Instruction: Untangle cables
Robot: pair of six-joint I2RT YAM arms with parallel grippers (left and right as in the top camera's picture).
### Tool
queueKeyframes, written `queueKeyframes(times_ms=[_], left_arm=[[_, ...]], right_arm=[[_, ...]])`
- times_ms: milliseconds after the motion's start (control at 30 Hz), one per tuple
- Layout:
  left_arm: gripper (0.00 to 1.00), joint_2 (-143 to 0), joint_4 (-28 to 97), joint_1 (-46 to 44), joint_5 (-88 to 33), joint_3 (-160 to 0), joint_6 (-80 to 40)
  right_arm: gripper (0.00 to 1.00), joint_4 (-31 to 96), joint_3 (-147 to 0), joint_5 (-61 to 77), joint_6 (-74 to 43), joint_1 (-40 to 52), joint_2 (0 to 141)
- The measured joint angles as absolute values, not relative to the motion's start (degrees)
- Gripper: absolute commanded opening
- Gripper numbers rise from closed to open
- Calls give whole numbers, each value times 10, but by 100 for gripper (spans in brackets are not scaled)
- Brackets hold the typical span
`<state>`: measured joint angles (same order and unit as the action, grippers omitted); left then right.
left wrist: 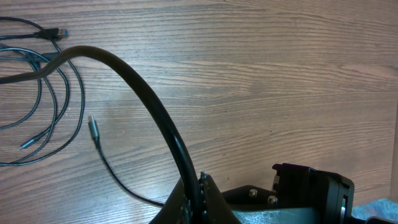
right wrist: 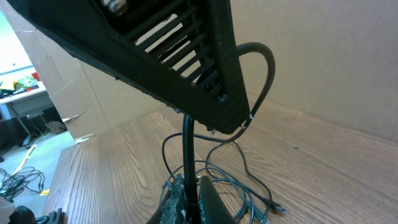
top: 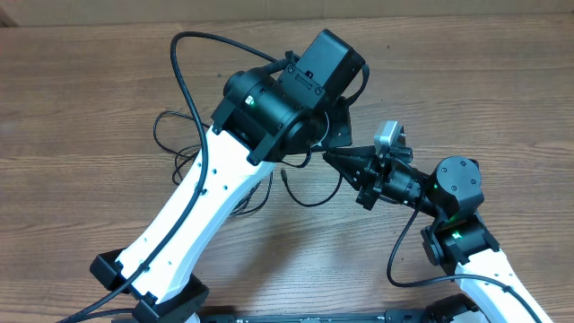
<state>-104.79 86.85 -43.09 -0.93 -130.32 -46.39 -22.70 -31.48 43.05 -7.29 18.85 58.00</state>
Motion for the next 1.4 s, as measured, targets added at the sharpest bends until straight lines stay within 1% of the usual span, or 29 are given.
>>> queueKeyframes(times_ms=[333,367,400,433,533,567,633,733,800,867,900,1033,1067,1100,1133,1167,1200,1233,1400], left_arm=[[4,-1048,866,-431,-8,-1303,-463],[4,-1048,866,-431,-8,-1303,-463],[4,-1048,866,-431,-8,-1303,-463],[4,-1048,866,-431,-8,-1303,-463],[4,-1048,865,-431,-14,-1303,-463],[4,-1048,863,-431,-17,-1303,-463],[4,-1048,856,-432,-24,-1303,-462],[4,-1048,850,-434,-32,-1303,-462],[4,-1048,850,-435,-37,-1303,-462],[4,-1048,848,-435,-44,-1303,-462],[4,-1048,845,-435,-48,-1303,-462],[4,-1048,840,-435,-52,-1303,-461],[8,-1048,840,-435,-52,-1303,-460],[40,-1048,840,-435,-53,-1303,-455],[63,-1048,840,-435,-54,-1303,-453],[80,-1048,841,-435,-56,-1303,-445],[91,-1048,842,-435,-57,-1303,-441],[100,-1048,843,-435,-58,-1303,-435],[100,-1048,865,-435,-56,-1303,-414]], right_arm=[[4,-227,-315,419,-90,189,580],[8,-227,-315,418,-92,189,580],[22,-227,-315,417,-93,189,580],[30,-226,-315,415,-97,189,580],[49,-224,-315,405,-98,189,580],[50,-224,-315,403,-101,188,580],[50,-223,-315,400,-102,188,580],[33,-221,-315,400,-104,188,580],[28,-217,-315,399,-105,188,580],[15,-218,-315,398,-104,189,580],[4,-218,-315,398,-104,188,580],[4,-219,-315,403,-100,190,580],[4,-219,-315,403,-98,190,580],[4,-219,-315,402,-98,190,580],[4,-219,-315,402,-98,190,580],[4,-218,-315,401,-98,190,580],[4,-218,-315,400,-99,190,580],[4,-218,-315,400,-99,190,580],[4,-218,-315,396,-125,175,580]])
